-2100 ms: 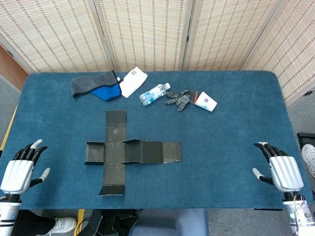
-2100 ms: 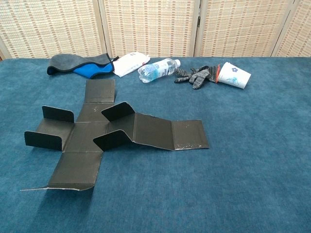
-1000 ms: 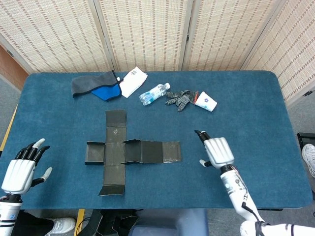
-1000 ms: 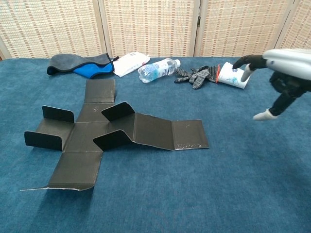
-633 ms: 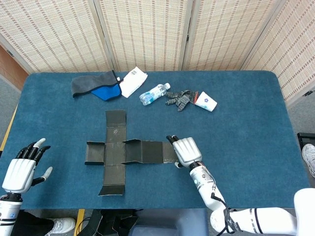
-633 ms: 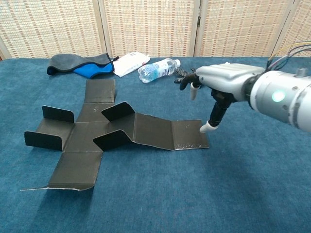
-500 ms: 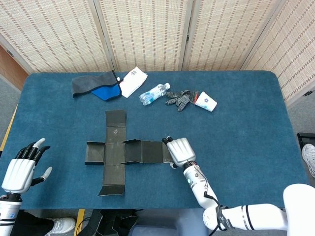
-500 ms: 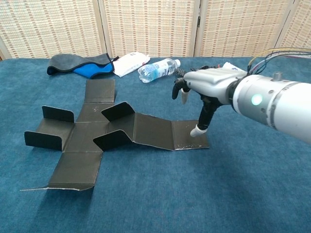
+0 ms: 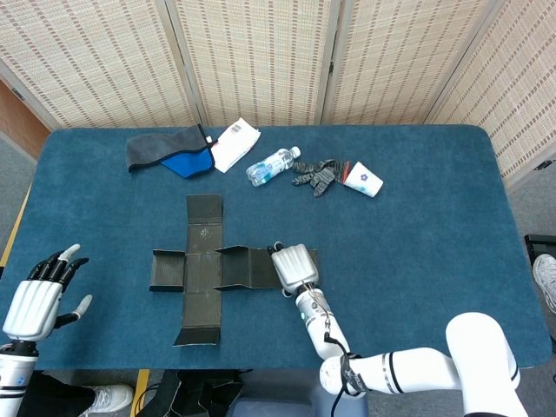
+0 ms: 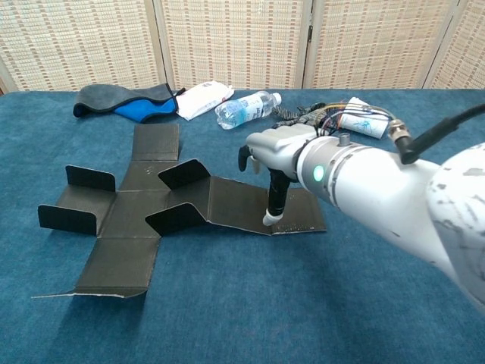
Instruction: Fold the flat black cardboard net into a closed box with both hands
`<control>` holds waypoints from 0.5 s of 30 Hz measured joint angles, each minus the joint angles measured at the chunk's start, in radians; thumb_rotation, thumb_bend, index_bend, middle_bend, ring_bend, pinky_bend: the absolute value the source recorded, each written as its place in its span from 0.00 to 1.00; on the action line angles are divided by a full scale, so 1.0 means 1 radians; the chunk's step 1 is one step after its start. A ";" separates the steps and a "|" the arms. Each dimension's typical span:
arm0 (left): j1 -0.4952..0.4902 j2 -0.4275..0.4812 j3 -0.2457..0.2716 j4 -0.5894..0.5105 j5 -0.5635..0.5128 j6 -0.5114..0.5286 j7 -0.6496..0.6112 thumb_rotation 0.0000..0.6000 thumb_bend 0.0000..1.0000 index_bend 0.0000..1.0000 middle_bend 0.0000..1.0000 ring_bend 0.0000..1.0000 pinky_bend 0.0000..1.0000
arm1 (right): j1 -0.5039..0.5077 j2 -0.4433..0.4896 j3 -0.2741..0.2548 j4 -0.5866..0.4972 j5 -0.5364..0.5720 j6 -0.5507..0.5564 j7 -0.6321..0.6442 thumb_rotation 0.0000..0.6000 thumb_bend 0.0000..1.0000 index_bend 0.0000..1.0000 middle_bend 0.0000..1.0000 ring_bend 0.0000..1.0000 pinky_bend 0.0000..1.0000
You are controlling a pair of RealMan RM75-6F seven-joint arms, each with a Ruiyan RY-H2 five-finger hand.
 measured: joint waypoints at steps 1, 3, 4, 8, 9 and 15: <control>-0.002 0.000 0.000 -0.001 0.000 -0.003 0.001 1.00 0.28 0.21 0.11 0.13 0.21 | 0.010 -0.012 0.004 0.012 0.008 0.004 -0.003 1.00 0.00 0.14 0.21 0.86 0.87; -0.005 0.000 0.000 -0.002 0.001 -0.006 0.001 1.00 0.28 0.21 0.11 0.13 0.21 | 0.024 -0.028 0.010 0.030 0.019 0.010 -0.006 1.00 0.00 0.12 0.20 0.86 0.87; -0.006 0.001 -0.001 -0.002 0.001 -0.007 0.000 1.00 0.28 0.21 0.11 0.13 0.21 | 0.030 -0.038 0.014 0.042 0.029 0.011 -0.006 1.00 0.00 0.11 0.20 0.86 0.87; -0.010 0.003 -0.002 -0.003 0.002 -0.010 -0.001 1.00 0.28 0.21 0.11 0.13 0.21 | 0.049 -0.070 0.030 0.086 0.058 0.009 0.002 1.00 0.00 0.10 0.19 0.86 0.87; -0.010 0.004 -0.002 -0.003 0.002 -0.011 -0.001 1.00 0.28 0.21 0.11 0.13 0.21 | 0.054 -0.078 0.033 0.096 0.063 0.007 0.003 1.00 0.00 0.10 0.19 0.86 0.87; -0.011 0.007 0.001 0.001 0.005 -0.011 -0.009 1.00 0.28 0.21 0.11 0.13 0.21 | 0.092 -0.128 0.053 0.148 0.098 -0.005 0.008 1.00 0.00 0.09 0.18 0.86 0.87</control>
